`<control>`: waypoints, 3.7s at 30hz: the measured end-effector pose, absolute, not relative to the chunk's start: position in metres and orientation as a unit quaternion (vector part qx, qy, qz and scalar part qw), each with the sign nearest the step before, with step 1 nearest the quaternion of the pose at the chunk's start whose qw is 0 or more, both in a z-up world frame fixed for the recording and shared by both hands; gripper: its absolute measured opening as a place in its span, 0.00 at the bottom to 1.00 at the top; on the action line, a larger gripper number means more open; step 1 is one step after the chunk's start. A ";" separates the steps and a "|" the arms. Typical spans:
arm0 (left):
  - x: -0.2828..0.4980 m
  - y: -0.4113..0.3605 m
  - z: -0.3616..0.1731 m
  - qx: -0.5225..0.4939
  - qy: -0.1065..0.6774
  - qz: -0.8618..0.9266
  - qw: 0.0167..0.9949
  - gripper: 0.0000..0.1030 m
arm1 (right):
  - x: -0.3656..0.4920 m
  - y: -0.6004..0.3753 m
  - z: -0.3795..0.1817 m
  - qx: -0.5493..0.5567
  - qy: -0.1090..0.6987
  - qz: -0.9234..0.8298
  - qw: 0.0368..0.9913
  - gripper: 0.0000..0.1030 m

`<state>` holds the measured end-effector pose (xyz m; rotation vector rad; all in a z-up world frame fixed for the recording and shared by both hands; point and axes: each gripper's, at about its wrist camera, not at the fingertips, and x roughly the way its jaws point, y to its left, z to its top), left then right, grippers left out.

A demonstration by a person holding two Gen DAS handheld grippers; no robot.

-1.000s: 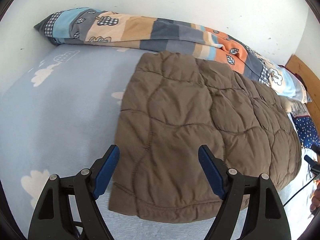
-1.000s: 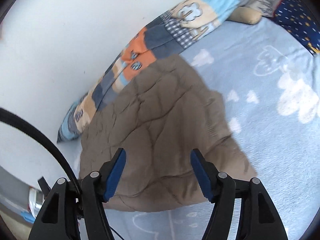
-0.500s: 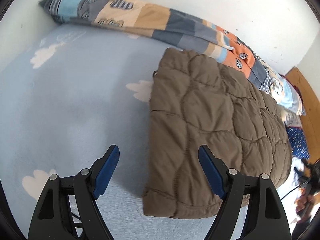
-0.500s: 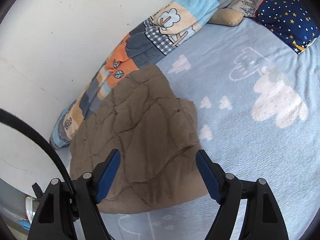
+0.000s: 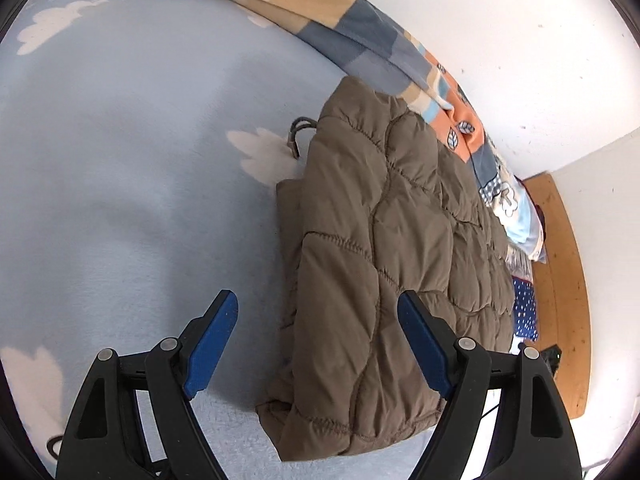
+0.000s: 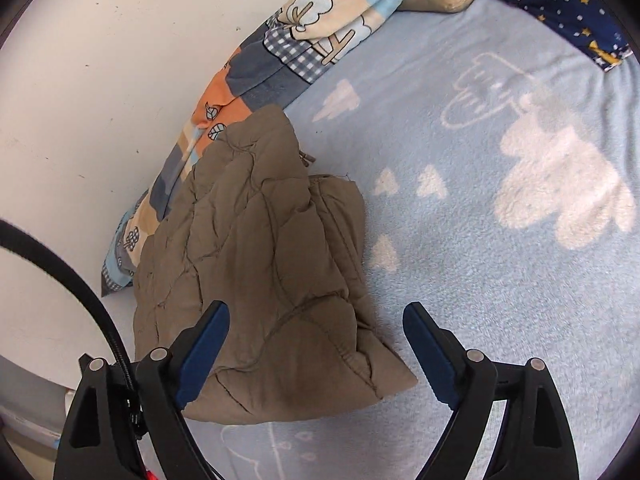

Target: Fold large clothes

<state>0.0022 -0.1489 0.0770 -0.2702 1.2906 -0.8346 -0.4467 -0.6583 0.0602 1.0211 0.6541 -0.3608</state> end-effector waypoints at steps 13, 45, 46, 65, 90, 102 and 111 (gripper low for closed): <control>0.036 -0.159 0.035 -0.153 0.612 -0.415 0.656 0.79 | -0.411 -0.675 0.024 0.494 0.334 -0.080 0.799 0.95; 0.067 -0.205 0.020 -0.145 0.611 -0.487 0.607 0.51 | -0.288 -0.688 -0.003 0.463 0.388 0.021 0.797 0.96; 0.067 -0.205 0.023 -0.143 0.610 -0.485 0.610 0.50 | -0.287 -0.684 0.001 0.447 0.386 0.019 0.807 0.91; 0.029 -0.202 0.097 -0.089 0.562 -0.487 0.663 0.23 | -0.321 -0.628 0.083 0.298 0.346 -0.034 0.889 0.39; -0.064 -0.141 0.145 -0.092 0.528 -0.516 0.668 0.23 | -0.426 -0.530 0.184 0.266 0.317 -0.032 0.910 0.36; -0.120 -0.102 0.133 -0.101 0.537 -0.517 0.658 0.23 | -0.502 -0.469 0.188 0.279 0.309 -0.047 0.908 0.36; -0.120 -0.122 0.113 -0.080 0.543 -0.509 0.663 0.23 | -0.499 -0.467 0.172 0.267 0.330 -0.070 0.902 0.36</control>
